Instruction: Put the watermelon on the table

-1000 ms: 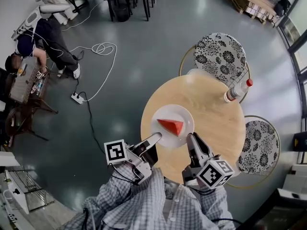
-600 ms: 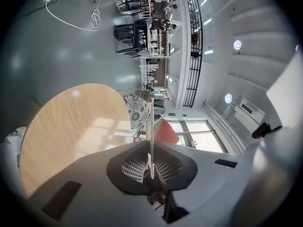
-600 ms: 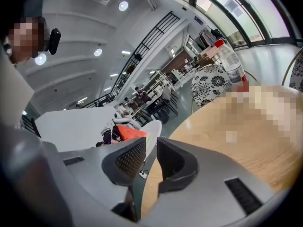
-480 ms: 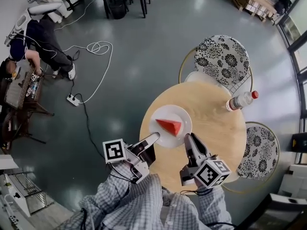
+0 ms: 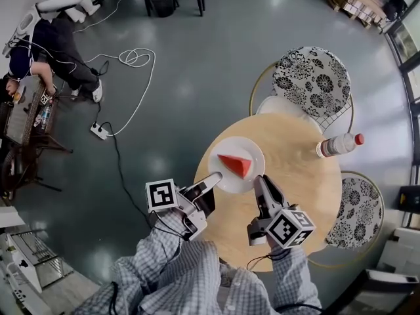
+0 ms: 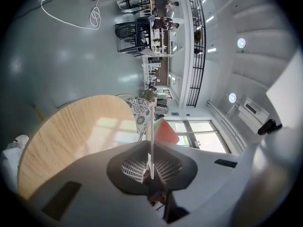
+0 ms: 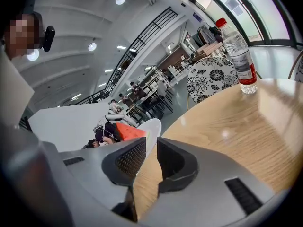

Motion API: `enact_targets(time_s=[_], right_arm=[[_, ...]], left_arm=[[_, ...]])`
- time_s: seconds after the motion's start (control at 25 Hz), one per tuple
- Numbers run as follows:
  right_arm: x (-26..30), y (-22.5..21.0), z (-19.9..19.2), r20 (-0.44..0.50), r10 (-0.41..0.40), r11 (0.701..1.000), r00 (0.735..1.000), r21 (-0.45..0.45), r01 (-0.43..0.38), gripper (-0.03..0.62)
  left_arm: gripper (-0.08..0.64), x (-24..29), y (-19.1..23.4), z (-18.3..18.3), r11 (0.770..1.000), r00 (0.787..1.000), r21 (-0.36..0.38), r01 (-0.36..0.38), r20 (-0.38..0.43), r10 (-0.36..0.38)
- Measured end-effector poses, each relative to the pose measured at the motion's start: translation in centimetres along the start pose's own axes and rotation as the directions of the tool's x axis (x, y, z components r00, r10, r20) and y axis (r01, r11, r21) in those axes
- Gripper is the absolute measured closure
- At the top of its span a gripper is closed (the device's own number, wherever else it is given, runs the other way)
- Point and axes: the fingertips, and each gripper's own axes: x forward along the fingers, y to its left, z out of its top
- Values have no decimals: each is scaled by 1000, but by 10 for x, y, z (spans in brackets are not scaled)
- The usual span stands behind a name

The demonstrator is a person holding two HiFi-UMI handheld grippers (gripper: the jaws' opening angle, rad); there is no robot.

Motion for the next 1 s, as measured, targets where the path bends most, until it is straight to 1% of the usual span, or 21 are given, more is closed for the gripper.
enact_targets(time_s=[0.16, 0.48, 0.76, 1.0], right_arm=[[15, -11, -1, -19, -5, 1000, 1000, -1, 5, 512], [40, -33, -8, -60, -42, 999, 997, -19, 41, 512], [63, -56, -16, -98, -86, 996, 991, -5, 86, 514], [73, -68, -23, -119, -123, 992, 985, 5, 124, 512]], left_arm=[[532, 7, 13, 10, 1000, 1000, -11, -10, 6, 11], [532, 19, 42, 25, 999, 999, -22, -45, 31, 45], [532, 30, 70, 40, 990, 990, 6, -142, 16, 142], [534, 33, 84, 45, 981, 981, -15, -194, 13, 194]])
